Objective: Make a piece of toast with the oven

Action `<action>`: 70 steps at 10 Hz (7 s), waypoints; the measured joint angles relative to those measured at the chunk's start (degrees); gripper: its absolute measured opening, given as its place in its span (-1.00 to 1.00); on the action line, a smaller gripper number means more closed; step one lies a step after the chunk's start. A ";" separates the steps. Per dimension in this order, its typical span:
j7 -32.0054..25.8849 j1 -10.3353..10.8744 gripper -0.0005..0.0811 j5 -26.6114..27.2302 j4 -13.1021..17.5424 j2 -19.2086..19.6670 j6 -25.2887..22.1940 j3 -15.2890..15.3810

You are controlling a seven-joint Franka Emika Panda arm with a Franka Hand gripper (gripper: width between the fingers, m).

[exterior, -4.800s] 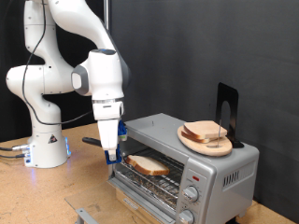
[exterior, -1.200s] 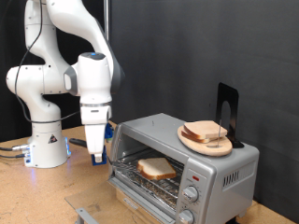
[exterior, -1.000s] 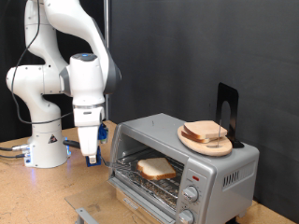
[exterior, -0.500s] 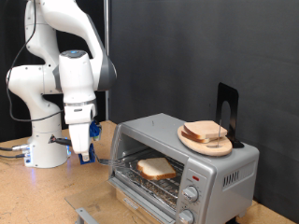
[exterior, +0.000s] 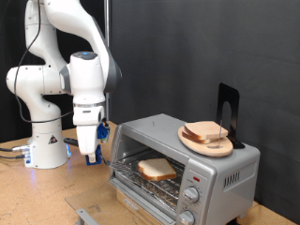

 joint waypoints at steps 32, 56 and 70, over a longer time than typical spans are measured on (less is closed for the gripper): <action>-21.68 0.73 -0.01 24.86 2.04 -17.75 -21.28 -13.66; -5.95 10.62 -0.01 43.54 4.83 -14.95 -4.83 12.55; -12.31 10.92 0.99 51.43 5.31 -17.15 -8.29 8.07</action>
